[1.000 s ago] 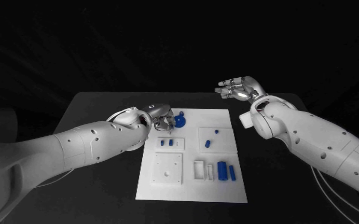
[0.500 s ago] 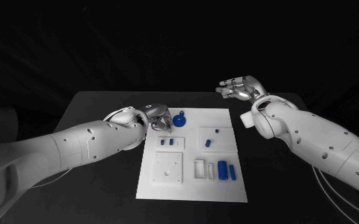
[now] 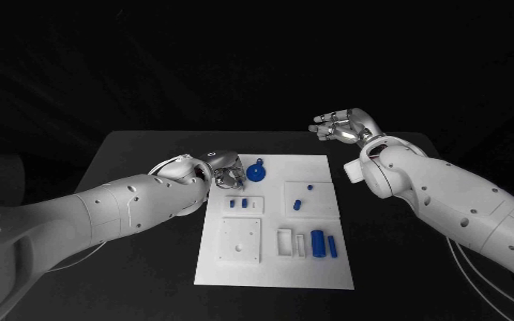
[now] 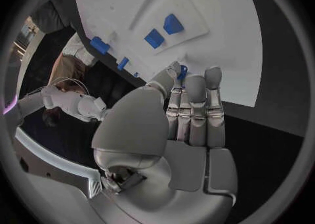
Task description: Assemble the parts on the task board
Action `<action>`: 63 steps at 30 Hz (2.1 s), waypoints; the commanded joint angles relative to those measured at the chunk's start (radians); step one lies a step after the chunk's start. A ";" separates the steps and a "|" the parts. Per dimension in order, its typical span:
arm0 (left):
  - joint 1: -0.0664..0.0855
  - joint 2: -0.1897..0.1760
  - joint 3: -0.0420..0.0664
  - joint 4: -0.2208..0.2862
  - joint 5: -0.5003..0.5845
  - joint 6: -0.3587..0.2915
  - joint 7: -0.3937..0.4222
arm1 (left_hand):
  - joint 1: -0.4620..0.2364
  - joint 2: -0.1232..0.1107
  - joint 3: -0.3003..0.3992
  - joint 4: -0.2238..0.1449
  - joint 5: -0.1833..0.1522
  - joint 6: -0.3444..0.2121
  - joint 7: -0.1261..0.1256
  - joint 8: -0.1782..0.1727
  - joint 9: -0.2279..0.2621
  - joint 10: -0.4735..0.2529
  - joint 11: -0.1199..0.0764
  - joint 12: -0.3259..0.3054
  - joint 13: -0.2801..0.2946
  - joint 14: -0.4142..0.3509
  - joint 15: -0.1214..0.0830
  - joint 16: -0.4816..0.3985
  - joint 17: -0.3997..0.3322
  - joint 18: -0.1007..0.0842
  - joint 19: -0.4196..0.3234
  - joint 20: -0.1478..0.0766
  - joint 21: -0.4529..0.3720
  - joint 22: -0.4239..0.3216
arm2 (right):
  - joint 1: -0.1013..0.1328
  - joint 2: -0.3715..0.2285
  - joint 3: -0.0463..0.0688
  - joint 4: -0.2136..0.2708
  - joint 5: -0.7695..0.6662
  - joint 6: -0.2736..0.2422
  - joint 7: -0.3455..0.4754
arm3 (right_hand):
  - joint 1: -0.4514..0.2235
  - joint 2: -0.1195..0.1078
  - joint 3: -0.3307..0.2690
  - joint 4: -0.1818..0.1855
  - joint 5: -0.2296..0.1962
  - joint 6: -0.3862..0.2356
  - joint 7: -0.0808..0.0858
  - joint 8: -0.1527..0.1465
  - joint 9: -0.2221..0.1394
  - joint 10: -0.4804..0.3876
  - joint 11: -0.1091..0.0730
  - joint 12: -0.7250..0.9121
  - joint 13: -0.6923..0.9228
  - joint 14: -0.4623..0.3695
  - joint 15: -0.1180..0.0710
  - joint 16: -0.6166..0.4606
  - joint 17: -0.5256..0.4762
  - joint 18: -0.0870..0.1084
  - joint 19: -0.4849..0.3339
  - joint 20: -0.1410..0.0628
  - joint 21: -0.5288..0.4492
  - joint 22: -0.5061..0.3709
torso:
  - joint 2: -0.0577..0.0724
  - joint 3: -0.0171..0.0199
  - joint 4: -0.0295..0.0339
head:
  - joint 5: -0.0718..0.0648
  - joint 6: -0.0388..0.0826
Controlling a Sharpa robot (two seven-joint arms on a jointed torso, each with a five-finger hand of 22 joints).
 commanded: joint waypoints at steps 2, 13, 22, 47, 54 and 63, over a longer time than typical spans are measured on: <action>-0.003 0.006 0.000 -0.002 0.014 0.009 0.017 | 0.002 0.007 -0.002 -0.007 0.002 0.002 -0.001 -0.006 -0.001 0.005 -0.003 0.003 0.003 0.002 -0.001 -0.005 0.001 0.012 -0.002 -0.001 0.002 0.019 | 0.000 0.000 0.000 0.001 -0.005 0.015 0.008 | -0.001 -0.002 -0.001 0.004 0.005 0.005 -0.001 -0.002 0.000 0.004 -0.001 -0.004 -0.001 0.003 0.001 -0.003 -0.001 0.005 0.003 -0.002 -0.002 -0.002 | 0.000 -0.0001 0.0007 | -0.001 -0.001; -0.006 0.008 -0.001 -0.004 0.018 0.018 0.016 | 0.000 0.008 -0.004 -0.006 0.000 -0.001 0.000 -0.006 -0.001 0.003 -0.003 0.003 0.003 0.002 0.000 -0.007 0.003 0.012 -0.002 -0.001 0.001 0.018 | 0.000 0.002 0.000 0.000 -0.005 0.019 0.006 | -0.001 -0.002 -0.001 0.004 0.005 0.005 -0.001 -0.002 0.000 0.004 -0.001 -0.004 -0.001 0.003 0.001 -0.003 -0.001 0.005 0.003 -0.002 -0.002 -0.002 | -0.001 0.0000 0.0014 | 0.000 -0.003; -0.006 0.014 -0.003 -0.012 0.019 0.035 0.009 | 0.001 0.009 -0.004 -0.007 0.000 -0.001 0.000 -0.006 -0.001 0.002 -0.003 0.003 0.003 0.002 0.000 -0.008 0.003 0.012 -0.002 -0.001 0.001 0.018 | 0.000 0.004 0.000 -0.001 -0.005 0.019 0.006 | -0.001 -0.002 -0.001 0.004 0.005 0.005 -0.001 -0.002 0.000 0.004 -0.001 -0.004 -0.001 0.003 0.001 -0.003 -0.001 0.005 0.003 -0.002 -0.002 -0.002 | 0.000 0.0002 0.0003 | 0.001 -0.003; -0.010 0.022 -0.014 -0.021 0.016 0.060 0.000 | 0.005 0.011 -0.004 -0.013 -0.001 -0.002 0.001 -0.006 -0.001 0.002 -0.002 0.004 0.003 0.002 0.000 -0.010 0.006 0.013 -0.003 -0.001 0.003 0.019 | 0.000 0.004 0.000 -0.002 -0.005 0.019 0.007 | -0.001 -0.002 -0.001 0.004 0.005 0.005 -0.001 -0.002 0.000 0.004 -0.001 -0.004 -0.001 0.003 0.001 -0.003 -0.001 0.005 0.003 -0.002 -0.002 -0.002 | 0.000 -0.0003 0.0004 | -0.001 -0.008; -0.010 0.019 -0.015 -0.019 0.012 0.065 -0.004 | 0.006 0.011 -0.004 -0.015 0.000 0.003 0.000 -0.005 0.000 0.005 -0.003 0.004 0.003 0.005 -0.001 -0.009 0.008 0.013 -0.001 -0.002 0.006 0.019 | -0.001 0.004 0.000 -0.003 -0.005 0.020 0.007 | -0.001 -0.002 -0.001 0.004 0.005 0.005 -0.001 -0.002 0.000 0.004 -0.001 -0.004 -0.001 0.003 0.001 -0.003 -0.001 0.005 0.003 -0.002 -0.002 -0.002 | 0.000 -0.0008 0.0012 | -0.001 -0.009; -0.010 0.015 -0.015 -0.013 0.011 0.063 -0.003 | 0.006 0.011 -0.004 -0.015 0.000 0.003 0.000 -0.005 0.000 0.005 -0.003 0.004 0.003 0.005 -0.001 -0.009 0.008 0.013 -0.001 -0.002 0.006 0.019 | -0.001 0.005 0.000 -0.003 -0.005 0.020 0.007 | -0.001 -0.002 -0.001 0.004 0.005 0.005 -0.001 -0.002 0.000 0.004 -0.001 -0.004 -0.001 0.003 0.001 -0.003 -0.001 0.005 0.003 -0.002 -0.002 -0.002 | 0.000 -0.0011 0.0009 | -0.002 -0.009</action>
